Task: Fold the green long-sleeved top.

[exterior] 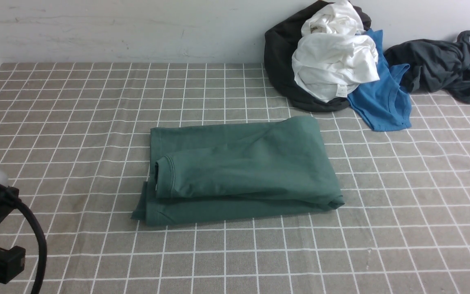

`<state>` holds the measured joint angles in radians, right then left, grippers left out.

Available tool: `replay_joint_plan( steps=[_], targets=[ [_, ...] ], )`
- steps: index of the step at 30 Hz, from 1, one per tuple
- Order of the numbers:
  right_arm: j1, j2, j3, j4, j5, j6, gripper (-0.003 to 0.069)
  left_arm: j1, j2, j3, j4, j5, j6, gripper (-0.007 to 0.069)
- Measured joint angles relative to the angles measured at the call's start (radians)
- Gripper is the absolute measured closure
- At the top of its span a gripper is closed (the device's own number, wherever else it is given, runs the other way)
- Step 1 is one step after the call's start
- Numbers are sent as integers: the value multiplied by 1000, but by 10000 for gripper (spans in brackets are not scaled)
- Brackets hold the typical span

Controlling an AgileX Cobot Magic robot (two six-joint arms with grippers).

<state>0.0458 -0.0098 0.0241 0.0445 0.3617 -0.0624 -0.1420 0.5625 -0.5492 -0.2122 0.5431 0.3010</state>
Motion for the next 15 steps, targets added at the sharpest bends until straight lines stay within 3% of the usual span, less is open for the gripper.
replay_joint_plan(
  steps=[4, 10, 15],
  targets=[
    [0, 0, 0, 0, 0, 1, 672, -58, -158, 57, -36, -2, 1, 632],
    [0, 0, 0, -2, 1, 1, 672, -63, -456, 150, -68, 3, 1, 632],
    [0, 0, 0, -3, 1, 1, 672, -63, -577, 175, 36, -27, -1, 632]
  ],
)
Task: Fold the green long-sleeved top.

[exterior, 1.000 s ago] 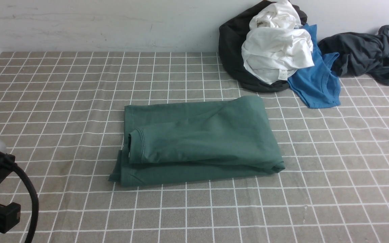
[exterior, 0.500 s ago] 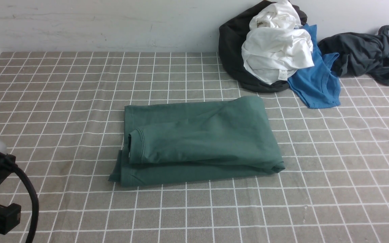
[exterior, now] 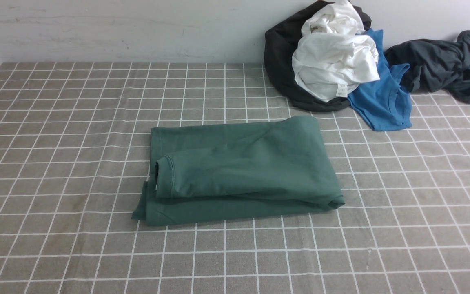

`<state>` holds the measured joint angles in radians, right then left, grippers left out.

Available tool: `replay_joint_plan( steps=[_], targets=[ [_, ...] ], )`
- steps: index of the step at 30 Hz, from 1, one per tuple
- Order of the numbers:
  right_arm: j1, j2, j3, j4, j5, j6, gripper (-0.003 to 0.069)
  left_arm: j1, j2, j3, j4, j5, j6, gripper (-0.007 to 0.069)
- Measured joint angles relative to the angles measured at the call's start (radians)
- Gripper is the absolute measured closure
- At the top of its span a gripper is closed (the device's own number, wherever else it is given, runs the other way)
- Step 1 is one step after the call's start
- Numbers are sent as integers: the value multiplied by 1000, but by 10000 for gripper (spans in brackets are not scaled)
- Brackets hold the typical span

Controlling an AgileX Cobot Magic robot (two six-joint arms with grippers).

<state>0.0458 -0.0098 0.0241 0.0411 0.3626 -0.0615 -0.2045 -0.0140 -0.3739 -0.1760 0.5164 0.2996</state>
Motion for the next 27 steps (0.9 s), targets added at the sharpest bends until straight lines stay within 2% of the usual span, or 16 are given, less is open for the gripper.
replay_joint_plan(
  steps=[5, 8, 9, 10, 12, 15, 20, 27],
  targets=[
    [0, 0, 0, 0, 0, 0, 672, 5, -2, 29, 166, -8, -41, 632],
    [0, 0, 0, 0, 0, 0, 672, 37, -2, 89, 271, -16, -155, 632],
    [0, 0, 0, 0, 0, 0, 672, 53, -2, 124, 286, -23, -234, 632],
    [0, 0, 0, 0, 0, 0, 672, 56, -2, 124, 286, -24, -234, 632],
    [0, 0, 0, 0, 0, 0, 672, 82, -2, 215, 295, -29, -347, 632],
    [0, 0, 0, 0, 0, 0, 672, 96, -2, 343, 288, -53, -418, 631],
    [0, 0, 0, 0, 0, 0, 672, 101, -2, 395, 238, -128, -400, 631],
    [0, 0, 0, 0, 0, 0, 672, 101, -2, 396, 176, -132, -343, 631]
  ],
)
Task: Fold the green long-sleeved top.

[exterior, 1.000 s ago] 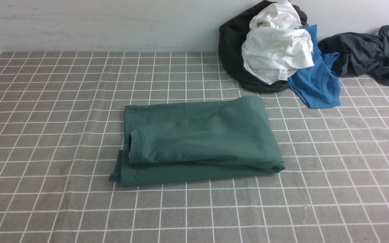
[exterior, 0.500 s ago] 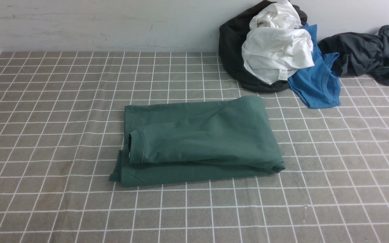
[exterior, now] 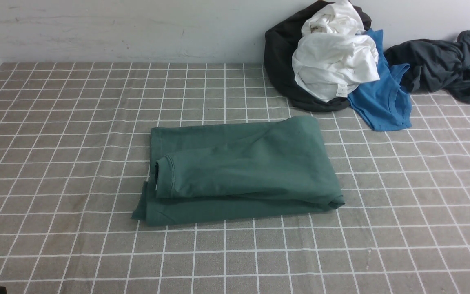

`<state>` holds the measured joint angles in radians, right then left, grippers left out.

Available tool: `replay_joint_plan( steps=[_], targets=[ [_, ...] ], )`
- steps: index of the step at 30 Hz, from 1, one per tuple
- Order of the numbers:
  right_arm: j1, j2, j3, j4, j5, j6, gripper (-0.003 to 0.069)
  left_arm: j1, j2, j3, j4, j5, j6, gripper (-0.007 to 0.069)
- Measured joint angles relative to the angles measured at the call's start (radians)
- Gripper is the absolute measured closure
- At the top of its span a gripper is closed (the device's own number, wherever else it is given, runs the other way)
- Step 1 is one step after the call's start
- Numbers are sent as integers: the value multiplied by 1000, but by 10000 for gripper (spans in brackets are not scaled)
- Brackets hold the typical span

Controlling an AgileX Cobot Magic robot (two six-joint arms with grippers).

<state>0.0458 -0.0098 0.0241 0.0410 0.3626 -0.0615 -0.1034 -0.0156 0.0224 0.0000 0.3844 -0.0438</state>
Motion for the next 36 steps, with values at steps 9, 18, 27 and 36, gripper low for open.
replay_joint_plan(
  steps=[9, 18, 27, 36],
  targets=[
    [0, 0, 0, 0, 0, 0, 672, 0, 0, 0, -13, 0, 2, 631],
    [0, 0, 0, 0, 0, 0, 672, 0, 0, 0, -15, 0, 3, 631],
    [0, 0, 0, 0, 0, 3, 672, 81, 0, 0, -16, 0, 3, 631],
    [0, 0, 0, 0, 0, 2, 672, 129, 0, 0, -16, 0, 3, 631]
  ],
)
